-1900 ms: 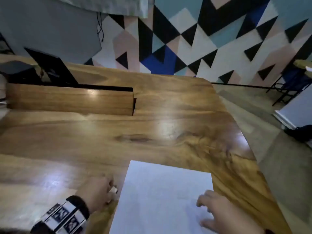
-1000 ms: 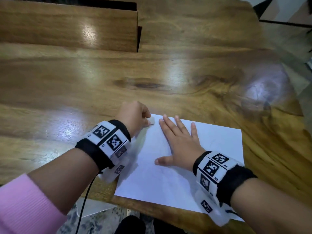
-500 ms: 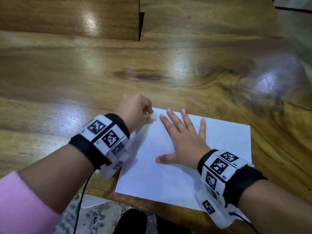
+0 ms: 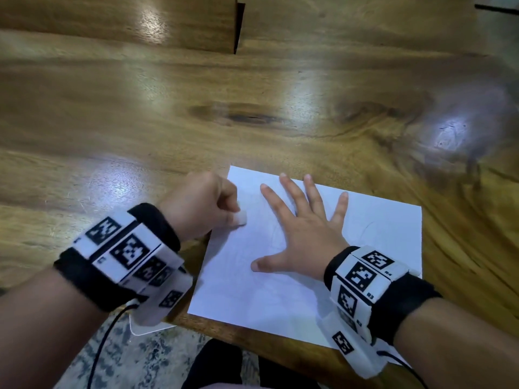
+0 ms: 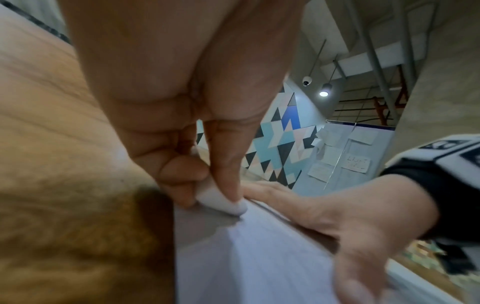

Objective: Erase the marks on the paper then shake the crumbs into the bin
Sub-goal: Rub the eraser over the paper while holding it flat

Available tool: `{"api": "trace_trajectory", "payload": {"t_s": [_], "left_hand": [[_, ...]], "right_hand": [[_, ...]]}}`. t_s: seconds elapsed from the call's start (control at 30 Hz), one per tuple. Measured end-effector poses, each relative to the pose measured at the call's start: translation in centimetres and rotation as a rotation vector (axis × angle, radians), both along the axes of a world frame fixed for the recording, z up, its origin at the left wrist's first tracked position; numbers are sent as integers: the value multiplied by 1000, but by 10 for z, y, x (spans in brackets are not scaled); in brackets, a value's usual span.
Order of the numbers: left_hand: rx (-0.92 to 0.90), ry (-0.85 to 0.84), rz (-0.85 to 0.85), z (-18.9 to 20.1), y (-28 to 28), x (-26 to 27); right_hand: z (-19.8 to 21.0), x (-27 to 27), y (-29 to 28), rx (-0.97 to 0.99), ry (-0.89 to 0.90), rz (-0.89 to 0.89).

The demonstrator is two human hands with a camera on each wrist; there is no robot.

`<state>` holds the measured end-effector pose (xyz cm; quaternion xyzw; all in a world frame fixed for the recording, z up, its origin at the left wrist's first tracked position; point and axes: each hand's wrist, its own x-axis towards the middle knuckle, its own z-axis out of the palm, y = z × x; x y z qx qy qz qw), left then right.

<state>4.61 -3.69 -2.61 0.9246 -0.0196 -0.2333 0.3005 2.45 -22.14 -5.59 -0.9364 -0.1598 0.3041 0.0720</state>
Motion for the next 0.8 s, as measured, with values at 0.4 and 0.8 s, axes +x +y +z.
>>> {"api": "trace_trajectory", "payload": {"t_s": [0.4,0.8], "left_hand": [[29,-13,-48,1,-4,6],[37,-77,-5,0,-7,7]], "right_hand": [[0,1,1,-13,20,11],[0,1,1,-17,19,20]]}}
